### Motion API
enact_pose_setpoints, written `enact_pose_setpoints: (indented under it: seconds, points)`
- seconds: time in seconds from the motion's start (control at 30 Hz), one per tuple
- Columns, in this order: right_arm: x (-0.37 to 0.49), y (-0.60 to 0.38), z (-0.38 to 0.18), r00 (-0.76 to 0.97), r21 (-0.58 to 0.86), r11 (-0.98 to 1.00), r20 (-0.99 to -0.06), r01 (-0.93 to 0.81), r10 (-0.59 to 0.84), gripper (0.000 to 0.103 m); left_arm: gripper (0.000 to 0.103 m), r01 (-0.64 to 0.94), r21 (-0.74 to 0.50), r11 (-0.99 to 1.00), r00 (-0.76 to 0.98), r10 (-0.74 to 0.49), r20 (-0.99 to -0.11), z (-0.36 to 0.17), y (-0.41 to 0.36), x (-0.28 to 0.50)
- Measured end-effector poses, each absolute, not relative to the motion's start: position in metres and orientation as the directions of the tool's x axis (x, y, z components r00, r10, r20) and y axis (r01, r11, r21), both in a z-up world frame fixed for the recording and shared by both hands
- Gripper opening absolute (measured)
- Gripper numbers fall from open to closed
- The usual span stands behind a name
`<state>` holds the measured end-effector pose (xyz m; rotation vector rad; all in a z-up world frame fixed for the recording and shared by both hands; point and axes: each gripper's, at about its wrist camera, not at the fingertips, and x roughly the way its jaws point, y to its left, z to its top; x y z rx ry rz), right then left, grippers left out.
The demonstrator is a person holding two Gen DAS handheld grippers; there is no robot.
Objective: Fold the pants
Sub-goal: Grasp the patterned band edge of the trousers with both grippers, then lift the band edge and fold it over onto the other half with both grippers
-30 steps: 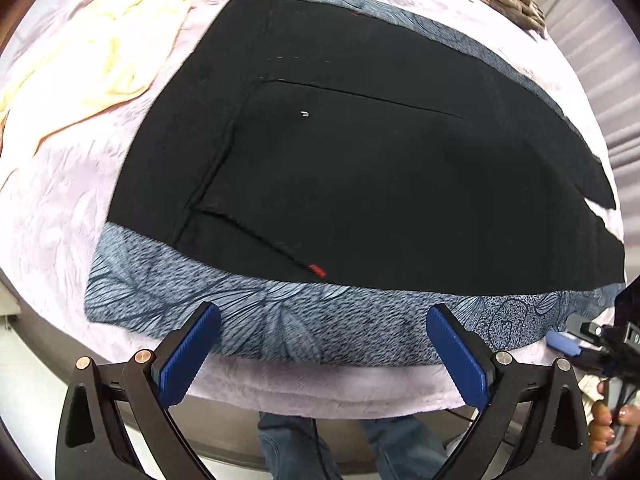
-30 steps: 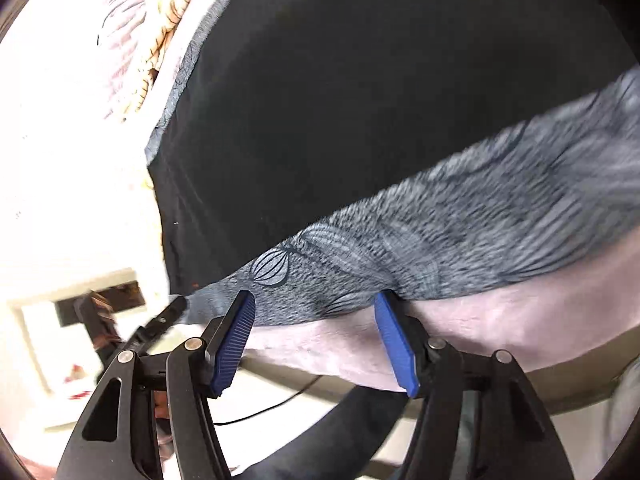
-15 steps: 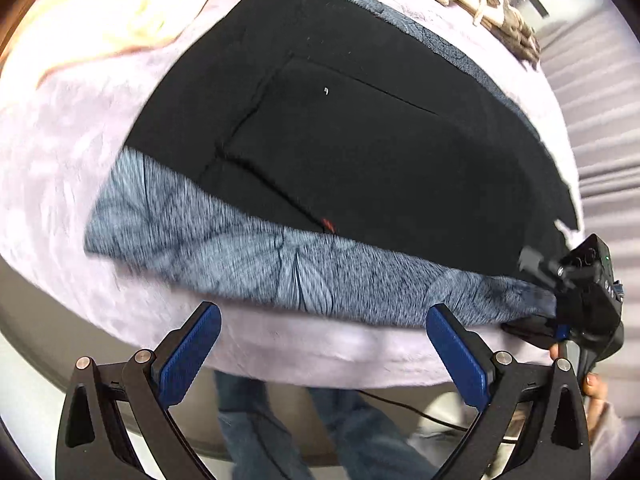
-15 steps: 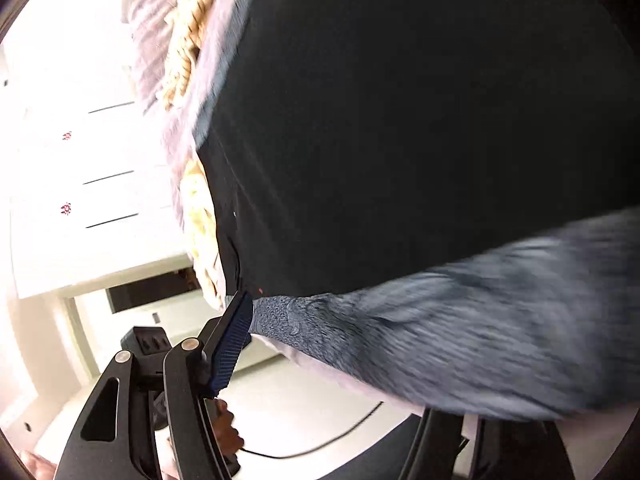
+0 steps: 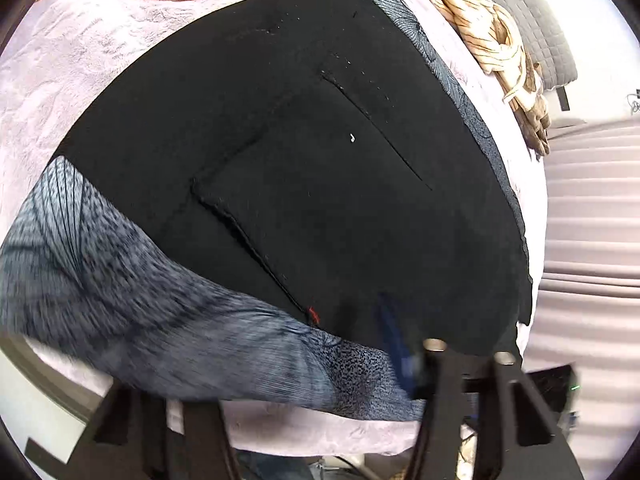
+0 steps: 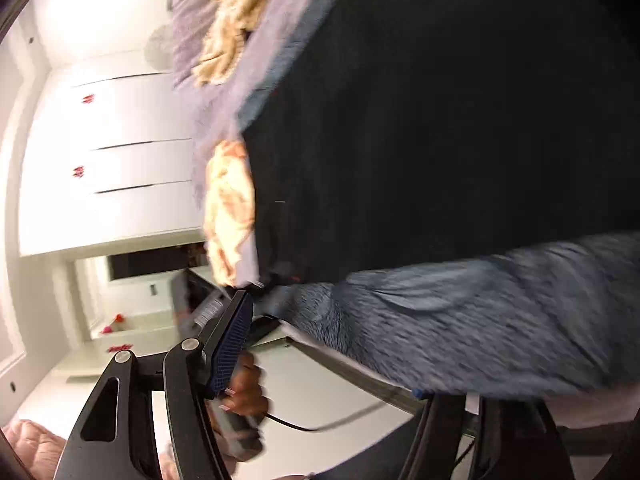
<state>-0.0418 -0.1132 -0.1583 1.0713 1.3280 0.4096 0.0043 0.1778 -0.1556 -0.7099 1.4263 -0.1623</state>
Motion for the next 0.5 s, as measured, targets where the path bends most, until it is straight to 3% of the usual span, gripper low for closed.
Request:
enact_pose_setpoints:
  seconds: [0.07,0.13,0.2,0.23,0.3,0.5]
  points:
    - [-0.058,-0.137,-0.176,0.287,0.784,0.483,-0.602,0.391,0.745,0.07,0.04,-0.276,-0.506,0.817,0.156,-0.481,-0.863,-0.155,0.176,0.0]
    - [-0.079,-0.17,-0.192,0.353,0.768,0.413,-0.608,0.49,0.711,0.067,0.039,-0.254,-0.479,0.841,0.146,-0.456,-0.878,-0.157,0.166,0.001]
    - [-0.096,-0.194,-0.206,0.419,0.778,0.304,-0.571,0.549,0.706,0.041,0.039,-0.235,-0.448,0.863,0.14,-0.426,-0.894,-0.157,0.155,0.007]
    - [-0.104,-0.204,-0.213,0.469,0.794,0.224,-0.532,0.565,0.705,0.035,0.037,-0.234,-0.432,0.871,0.14,-0.409,-0.902,-0.156,0.154,0.006]
    - [-0.109,-0.213,-0.218,0.531,0.822,0.134,-0.473,0.554,0.703,0.008,0.032,-0.258,-0.417,0.871,0.16,-0.387,-0.908,-0.147,0.158,0.005]
    - [-0.061,-0.221,-0.153,0.472,0.86,0.322,-0.492,0.397,0.732,0.008,0.032,-0.302,-0.452,0.839,0.311,-0.361,-0.879,-0.091,0.161,0.013]
